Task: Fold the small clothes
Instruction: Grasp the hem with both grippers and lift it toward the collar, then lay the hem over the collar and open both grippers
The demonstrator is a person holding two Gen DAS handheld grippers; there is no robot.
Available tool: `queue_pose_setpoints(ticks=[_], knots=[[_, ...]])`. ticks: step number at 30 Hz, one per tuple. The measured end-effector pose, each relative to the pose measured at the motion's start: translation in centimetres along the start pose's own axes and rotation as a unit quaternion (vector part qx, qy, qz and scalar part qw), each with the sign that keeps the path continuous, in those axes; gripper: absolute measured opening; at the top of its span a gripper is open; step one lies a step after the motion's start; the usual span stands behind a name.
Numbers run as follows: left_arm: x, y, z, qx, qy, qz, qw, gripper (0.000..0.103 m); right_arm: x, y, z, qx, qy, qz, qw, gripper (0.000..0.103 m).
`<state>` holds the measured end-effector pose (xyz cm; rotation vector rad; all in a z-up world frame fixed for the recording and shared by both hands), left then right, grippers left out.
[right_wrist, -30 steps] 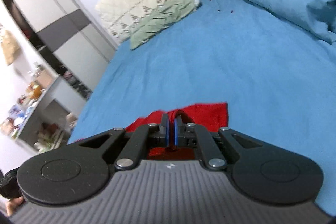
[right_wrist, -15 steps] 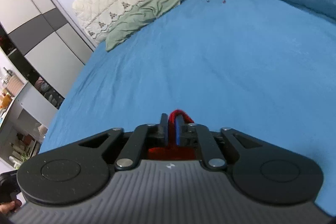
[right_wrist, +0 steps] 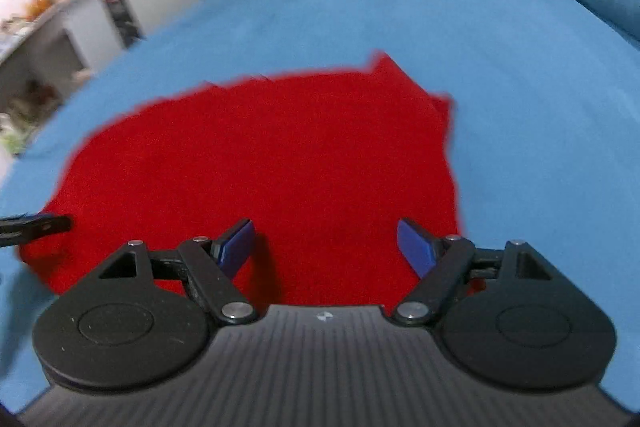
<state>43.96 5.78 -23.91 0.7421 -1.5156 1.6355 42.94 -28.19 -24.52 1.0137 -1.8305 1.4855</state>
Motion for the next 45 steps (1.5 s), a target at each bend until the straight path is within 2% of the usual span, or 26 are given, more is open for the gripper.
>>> queue_pose_setpoints(ticks=[2, 4, 6, 8, 9, 10, 11, 12, 14, 18, 22, 26, 29, 32, 34, 36, 37, 38, 39, 41, 45], knots=[[0.1, -0.1, 0.4, 0.000, -0.007, -0.007, 1.0000, 0.069, -0.2, 0.3, 0.3, -0.011, -0.001, 0.012, 1.000, 0.092], [0.3, -0.6, 1.1, -0.011, -0.023, -0.017, 0.9995, 0.069, -0.2, 0.1, -0.4, -0.005, 0.012, 0.003, 1.000, 0.093], [1.4, -1.1, 1.5, -0.017, -0.038, -0.020, 0.9989, 0.069, 0.9, 0.1, -0.9, 0.004, 0.015, 0.002, 1.000, 0.092], [3.0, -1.3, 2.0, -0.021, -0.043, -0.009, 0.9988, 0.070, 2.8, -1.2, -1.1, -0.001, 0.002, 0.021, 1.000, 0.092], [4.0, -1.2, 2.3, -0.022, -0.049, -0.007, 0.9985, 0.076, 4.5, -1.5, -0.9, -0.002, -0.003, 0.034, 0.999, 0.092], [4.9, -1.2, 2.8, -0.025, -0.058, -0.006, 0.9980, 0.090, 6.0, -1.4, -0.6, -0.002, -0.003, 0.042, 0.999, 0.093], [5.7, -1.2, 3.3, -0.031, -0.063, -0.002, 0.9975, 0.099, 7.4, -1.1, -0.1, -0.001, 0.002, 0.044, 0.999, 0.094], [6.4, -1.1, 3.9, -0.040, -0.064, 0.007, 0.9971, 0.103, 8.7, -0.7, 0.6, -0.001, 0.009, 0.043, 0.999, 0.095], [7.3, -1.0, 5.6, -0.067, -0.063, 0.020, 0.9955, 0.103, 10.4, 0.5, 1.7, 0.009, 0.015, 0.037, 0.999, 0.095], [6.5, -1.6, 9.2, -0.090, -0.039, 0.015, 0.9950, 0.103, 11.4, 2.9, 3.9, -0.004, 0.033, 0.021, 0.999, 0.095], [4.2, -2.6, 11.8, -0.081, -0.013, 0.001, 0.9966, 0.103, 9.8, 4.3, 5.2, -0.053, 0.020, 0.012, 0.998, 0.095], [1.1, -3.5, 13.0, -0.052, 0.000, -0.040, 0.9979, 0.103, 7.5, 4.9, 5.9, -0.077, 0.024, 0.018, 0.997, 0.092], [-1.2, -3.9, 13.2, -0.043, -0.003, -0.064, 0.9970, 0.103, 5.4, 5.0, 6.0, -0.074, 0.039, 0.014, 0.996, 0.083], [-3.2, -3.9, 12.9, -0.026, -0.005, -0.084, 0.9961, 0.103, 3.9, 5.0, 5.6, -0.045, 0.060, 0.021, 0.997, 0.079], [-4.1, -3.8, 12.6, -0.019, -0.003, -0.087, 0.9960, 0.103, 3.5, 4.8, 4.9, -0.024, 0.063, 0.027, 0.997, 0.068], [-4.5, -3.8, 12.6, -0.029, -0.007, -0.086, 0.9958, 0.103, 3.3, 4.8, 4.1, 0.000, 0.061, 0.029, 0.998, 0.049], [-4.7, -3.7, 12.7, -0.036, -0.010, -0.091, 0.9952, 0.103, 3.2, 4.7, 3.8, 0.006, 0.057, 0.028, 0.998, 0.046], [-4.8, -3.6, 12.6, -0.037, -0.010, -0.094, 0.9948, 0.103, 3.2, 4.7, 3.7, 0.007, 0.055, 0.027, 0.998, 0.039], [-4.8, -3.6, 12.4, -0.036, -0.007, -0.095, 0.9948, 0.103, 3.1, 4.5, 3.5, 0.003, 0.046, 0.026, 0.999, 0.031], [-5.0, -3.8, 12.1, -0.034, 0.001, -0.097, 0.9947, 0.103, 3.1, 4.4, 3.7, -0.022, 0.030, 0.021, 0.999, 0.027], [-3.9, -4.5, 11.2, -0.020, 0.022, -0.101, 0.9945, 0.103, 4.1, 3.5, 4.5, -0.117, -0.008, 0.006, 0.993, 0.024]])
Point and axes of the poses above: each gripper's, at about its wrist camera, not at the fingertips, and x roughly against the way its jaws point, z to its right, y to its underside, the point moved 8 cm from there along -x, roughly the way its jaws point, and after that the axes turned 13 degrees about -z, right-handed, at the moved point
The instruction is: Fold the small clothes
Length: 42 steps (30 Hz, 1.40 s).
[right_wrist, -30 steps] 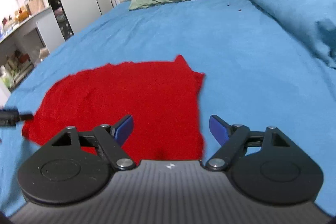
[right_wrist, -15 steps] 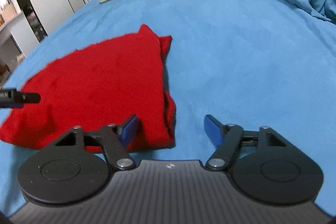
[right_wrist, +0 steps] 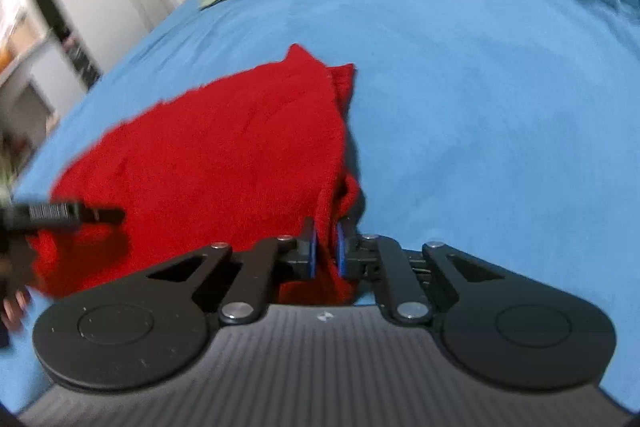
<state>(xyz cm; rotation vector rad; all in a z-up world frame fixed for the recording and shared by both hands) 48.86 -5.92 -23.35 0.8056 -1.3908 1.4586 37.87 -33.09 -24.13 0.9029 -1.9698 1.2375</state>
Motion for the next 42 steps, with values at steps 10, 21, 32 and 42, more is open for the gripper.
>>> queue_pose_setpoints(ticks=[10, 21, 32, 42], knots=[[10.1, 2.3, -8.4, -0.004, -0.008, 0.069, 0.9976, 0.103, 6.4, -7.0, -18.2, 0.064, -0.195, 0.042, 0.978, 0.023], [8.7, 12.2, -16.4, 0.034, -0.015, 0.025, 0.9990, 0.103, -10.0, 6.0, -37.6, 0.272, -0.193, -0.206, 0.920, 0.025], [9.0, 12.3, -15.7, 0.047, 0.032, 0.056, 0.9968, 0.103, -1.0, 2.0, -30.3, 0.201, -0.225, -0.051, 0.952, 0.086], [8.7, 10.9, -14.6, 0.060, 0.036, 0.070, 0.9951, 0.103, -1.9, 9.7, -18.6, 0.256, 0.001, 0.022, 0.966, 0.085]])
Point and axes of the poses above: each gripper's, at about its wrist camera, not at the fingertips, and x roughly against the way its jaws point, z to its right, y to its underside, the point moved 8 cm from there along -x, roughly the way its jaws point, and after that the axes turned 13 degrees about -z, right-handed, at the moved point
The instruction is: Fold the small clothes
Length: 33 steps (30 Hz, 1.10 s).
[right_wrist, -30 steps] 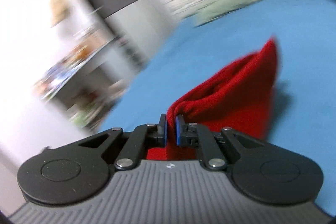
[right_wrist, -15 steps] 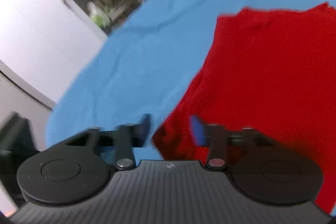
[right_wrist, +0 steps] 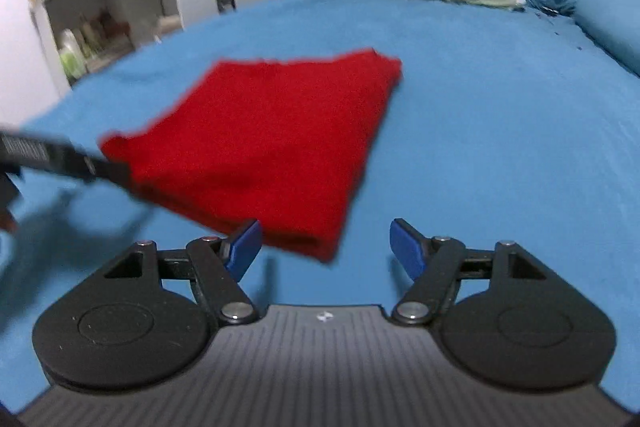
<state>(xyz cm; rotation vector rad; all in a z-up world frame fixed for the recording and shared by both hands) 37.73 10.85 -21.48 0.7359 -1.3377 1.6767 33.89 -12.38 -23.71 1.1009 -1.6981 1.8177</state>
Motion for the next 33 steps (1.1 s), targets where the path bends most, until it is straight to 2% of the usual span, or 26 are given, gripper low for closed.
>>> queue_pose_setpoints(ticks=[2, 5, 11, 14, 19, 21, 23, 24, 25, 27, 30, 33], knots=[[-0.2, -0.2, 0.0, 0.005, 0.000, 0.001, 1.0000, 0.103, -1.1, 0.4, -0.1, -0.007, 0.018, 0.001, 1.000, 0.083], [-0.3, -0.6, 0.0, 0.013, 0.001, 0.009, 0.9999, 0.103, -2.3, 0.5, -0.1, -0.029, 0.024, 0.007, 0.999, 0.080], [-1.1, -1.0, -1.7, 0.025, -0.027, 0.023, 0.9991, 0.103, -1.4, -0.8, 0.8, -0.053, 0.031, 0.058, 0.996, 0.080], [-1.8, -0.5, -3.3, 0.007, -0.055, 0.019, 0.9982, 0.096, -2.0, -0.3, 2.6, -0.060, 0.060, 0.035, 0.996, 0.080], [-1.8, -0.1, -3.2, -0.033, -0.082, 0.022, 0.9958, 0.096, -2.6, 0.0, 2.7, -0.040, 0.045, 0.012, 0.998, 0.080], [-1.0, -0.2, -2.9, -0.031, -0.080, 0.023, 0.9960, 0.093, -2.1, -0.3, 2.6, -0.031, 0.022, 0.002, 0.999, 0.080], [0.5, -0.8, -2.2, -0.035, -0.070, 0.039, 0.9962, 0.095, -0.5, -0.7, 2.9, -0.028, -0.011, -0.003, 1.000, 0.080], [1.3, -1.5, -1.7, -0.040, -0.065, 0.049, 0.9959, 0.096, 0.4, -1.2, 3.1, -0.027, -0.031, -0.004, 0.999, 0.084], [1.7, -2.3, -1.3, -0.045, -0.062, 0.054, 0.9956, 0.102, 1.1, -1.9, 3.3, -0.027, -0.052, -0.006, 0.998, 0.086], [2.0, -4.7, -0.6, -0.053, -0.048, 0.057, 0.9959, 0.103, 2.0, -3.9, 3.7, -0.034, -0.089, -0.018, 0.995, 0.103], [0.0, -8.0, -0.1, -0.037, 0.002, 0.019, 0.9991, 0.103, 1.7, -7.4, 4.4, -0.071, -0.146, -0.049, 0.986, 0.103], [-2.9, -9.9, -0.6, -0.006, 0.044, -0.018, 0.9989, 0.103, -1.2, -10.7, 5.5, -0.125, -0.179, -0.074, 0.973, 0.103]])
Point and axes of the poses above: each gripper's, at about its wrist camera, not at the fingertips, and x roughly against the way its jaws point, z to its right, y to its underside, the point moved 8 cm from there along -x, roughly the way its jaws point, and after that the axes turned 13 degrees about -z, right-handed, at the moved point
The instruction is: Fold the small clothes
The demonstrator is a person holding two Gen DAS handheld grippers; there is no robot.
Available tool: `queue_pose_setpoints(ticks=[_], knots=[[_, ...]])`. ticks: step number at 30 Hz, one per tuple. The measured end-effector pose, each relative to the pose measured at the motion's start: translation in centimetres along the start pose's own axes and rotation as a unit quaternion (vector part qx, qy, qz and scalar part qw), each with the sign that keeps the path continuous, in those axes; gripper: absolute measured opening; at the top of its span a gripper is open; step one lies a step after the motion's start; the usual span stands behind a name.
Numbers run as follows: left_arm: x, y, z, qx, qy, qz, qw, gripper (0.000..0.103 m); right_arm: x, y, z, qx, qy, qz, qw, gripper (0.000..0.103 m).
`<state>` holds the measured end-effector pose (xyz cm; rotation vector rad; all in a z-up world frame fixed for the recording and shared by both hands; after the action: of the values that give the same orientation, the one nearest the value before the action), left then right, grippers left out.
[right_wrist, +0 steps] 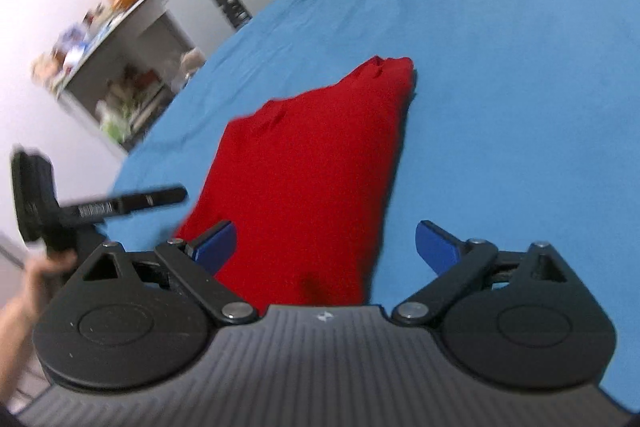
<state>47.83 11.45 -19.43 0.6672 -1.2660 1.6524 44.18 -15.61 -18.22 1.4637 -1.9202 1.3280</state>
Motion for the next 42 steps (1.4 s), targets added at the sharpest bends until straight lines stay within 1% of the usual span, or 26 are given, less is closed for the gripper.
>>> queue_pose_setpoints(ticks=[3, 6, 8, 9, 10, 11, 12, 13, 14, 15, 16, 19, 23, 26, 28, 30, 32, 34, 35, 36, 37, 38, 39, 40, 41, 42], knots=[[-2.2, -0.9, -1.0, 0.027, 0.026, -0.013, 0.9992, 0.102, -2.9, -2.2, 1.7, -0.043, -0.009, -0.013, 0.999, 0.103], [-3.2, -1.3, -1.5, 0.024, 0.019, -0.019, 0.9994, 0.097, -5.7, -2.9, 2.9, -0.075, -0.023, -0.020, 0.997, 0.103], [-3.8, -1.1, -1.1, 0.013, 0.014, -0.018, 0.9997, 0.097, -7.0, -3.1, 3.3, -0.091, -0.039, -0.014, 0.995, 0.093], [-3.7, -1.1, -1.1, 0.006, 0.012, -0.015, 0.9998, 0.097, -7.7, -3.1, 3.4, -0.097, -0.048, -0.012, 0.994, 0.081], [-3.7, -1.0, -0.8, -0.002, 0.011, -0.012, 0.9999, 0.088, -8.2, -3.1, 3.4, -0.101, -0.054, -0.011, 0.993, 0.071], [-3.8, -0.9, -0.5, -0.010, 0.014, -0.013, 0.9998, 0.077, -8.6, -3.1, 3.3, -0.104, -0.059, -0.011, 0.993, 0.069], [-3.9, -0.7, 0.0, -0.013, 0.027, -0.020, 0.9993, 0.053, -9.0, -3.0, 3.1, -0.103, -0.054, -0.009, 0.993, 0.060], [-4.0, -0.8, 0.2, -0.007, 0.036, -0.026, 0.9990, 0.046, -9.1, -3.0, 2.9, -0.097, -0.046, -0.006, 0.994, 0.047], [-3.7, -0.9, 0.3, -0.004, 0.025, -0.025, 0.9994, 0.042, -9.0, -3.1, 2.6, -0.091, -0.043, -0.004, 0.995, 0.045], [-3.3, -1.1, 0.6, -0.004, 0.019, -0.020, 0.9996, 0.033, -8.5, -3.1, 2.3, -0.086, -0.038, 0.002, 0.996, 0.040], [-2.8, -1.2, 1.0, -0.006, 0.018, -0.014, 0.9997, 0.028, -8.0, -3.3, 1.9, -0.081, -0.037, 0.007, 0.996, 0.039], [0.3, -0.7, 3.6, -0.032, 0.025, 0.010, 0.9991, 0.024, -5.4, -3.3, 0.6, -0.075, -0.048, 0.021, 0.996, 0.037], [5.3, 2.1, 8.3, -0.070, 0.042, 0.039, 0.9959, 0.024, 0.4, -1.8, -0.9, -0.045, -0.057, 0.040, 0.997, 0.037], [8.2, 5.9, 11.5, -0.081, 0.062, 0.041, 0.9939, 0.024, 5.9, 1.3, -0.8, -0.035, -0.054, 0.044, 0.997, 0.037], [8.9, 8.5, 13.1, -0.083, 0.077, 0.036, 0.9929, 0.024, 8.8, 3.9, -0.2, -0.034, -0.043, 0.046, 0.997, 0.037], [8.3, 11.7, 14.6, -0.084, 0.079, 0.029, 0.9930, 0.024, 10.8, 7.2, 0.9, -0.041, -0.034, 0.042, 0.998, 0.037], [6.5, 15.0, 15.5, -0.080, 0.077, 0.011, 0.9938, 0.024, 11.3, 10.5, 2.4, -0.054, -0.016, 0.038, 0.998, 0.037], [3.9, 17.4, 16.2, -0.077, 0.056, -0.011, 0.9954, 0.024, 10.6, 13.4, 4.1, -0.066, 0.004, 0.026, 0.997, 0.038], [3.2, 18.4, 16.2, -0.080, 0.036, -0.008, 0.9961, 0.026, 10.0, 14.8, 5.2, -0.072, 0.020, 0.019, 0.997, 0.038], [3.0, 19.1, 16.2, -0.085, 0.018, 0.000, 0.9962, 0.030, 9.4, 15.8, 6.0, -0.080, 0.034, 0.017, 0.996, 0.040], [3.0, 19.5, 16.4, -0.091, 0.013, 0.007, 0.9957, 0.032, 8.9, 16.6, 6.8, -0.086, 0.037, 0.019, 0.995, 0.042], [3.2, 19.5, 16.5, -0.090, 0.011, 0.013, 0.9958, 0.036, 8.9, 17.0, 7.3, -0.095, 0.029, 0.026, 0.995, 0.043], [3.6, 19.3, 16.5, -0.092, 0.004, 0.017, 0.9956, 0.043, 8.9, 17.2, 7.5, -0.108, 0.017, 0.034, 0.993, 0.047], [3.9, 19.1, 16.6, -0.096, -0.004, 0.020, 0.9952, 0.052, 9.1, 17.2, 7.6, -0.115, 0.013, 0.038, 0.993, 0.049], [4.2, 18.5, 16.5, -0.100, -0.011, 0.026, 0.9946, 0.059, 9.4, 17.1, 7.4, -0.114, 0.012, 0.042, 0.993, 0.051], [4.7, 18.2, 16.6, -0.105, -0.019, 0.036, 0.9936, 0.072, 9.7, 16.8, 6.7, -0.105, 0.013, 0.044, 0.993, 0.065]])
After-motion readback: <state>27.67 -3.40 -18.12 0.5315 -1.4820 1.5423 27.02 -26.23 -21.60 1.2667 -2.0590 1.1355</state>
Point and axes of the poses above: each gripper's, at about its wrist camera, not at the fingertips, and x roughly against the way its jaws point, z to its right, y to its underside, the point moved 8 cm from there along -x, roughly the way its jaws point, and after that the axes turned 13 degrees about -z, right-handed, at the moved point
